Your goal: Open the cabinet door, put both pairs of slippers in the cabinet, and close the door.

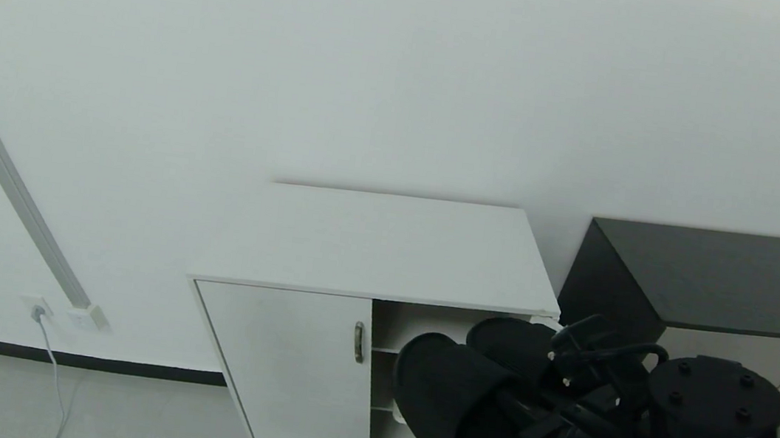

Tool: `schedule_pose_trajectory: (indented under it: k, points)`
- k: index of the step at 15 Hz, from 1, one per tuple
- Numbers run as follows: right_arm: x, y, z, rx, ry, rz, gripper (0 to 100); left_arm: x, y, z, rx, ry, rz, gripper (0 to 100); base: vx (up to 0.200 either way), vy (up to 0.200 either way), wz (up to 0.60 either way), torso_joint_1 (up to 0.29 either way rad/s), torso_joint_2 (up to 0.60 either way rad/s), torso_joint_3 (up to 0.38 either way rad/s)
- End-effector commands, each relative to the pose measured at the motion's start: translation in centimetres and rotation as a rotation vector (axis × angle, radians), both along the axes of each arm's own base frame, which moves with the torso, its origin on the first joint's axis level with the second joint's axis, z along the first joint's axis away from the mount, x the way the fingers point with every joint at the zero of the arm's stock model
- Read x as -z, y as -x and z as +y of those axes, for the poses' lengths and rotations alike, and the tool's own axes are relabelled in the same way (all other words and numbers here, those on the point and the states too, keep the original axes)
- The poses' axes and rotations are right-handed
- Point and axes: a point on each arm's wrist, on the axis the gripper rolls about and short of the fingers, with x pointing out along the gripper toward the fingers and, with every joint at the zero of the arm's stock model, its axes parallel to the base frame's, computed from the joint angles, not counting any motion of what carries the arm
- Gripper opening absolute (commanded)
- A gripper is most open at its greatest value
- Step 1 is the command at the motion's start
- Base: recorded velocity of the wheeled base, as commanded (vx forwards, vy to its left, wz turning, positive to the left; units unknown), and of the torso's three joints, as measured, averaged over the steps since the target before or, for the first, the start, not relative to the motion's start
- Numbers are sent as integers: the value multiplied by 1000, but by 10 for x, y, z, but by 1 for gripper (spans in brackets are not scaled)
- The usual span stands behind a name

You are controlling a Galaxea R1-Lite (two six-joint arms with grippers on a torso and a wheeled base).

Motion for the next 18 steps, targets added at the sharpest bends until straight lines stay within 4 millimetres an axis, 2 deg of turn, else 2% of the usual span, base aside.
schedule_pose_trajectory:
  k: [1, 9, 18]
  points:
    - [0, 0, 0, 0, 0, 0, 0, 0, 0, 0, 0, 0, 1, 0, 0, 0, 0, -144, 330, 178]
    - [-1, 3, 1, -11, -4, -3, 0, 0, 0, 0, 0, 0, 1, 0, 0, 0, 0, -167, 391, 218]
    - [1, 4, 0, -14, 3, 3, 0, 0, 0, 0, 0, 0, 1, 0, 0, 0, 0, -222, 545, 318]
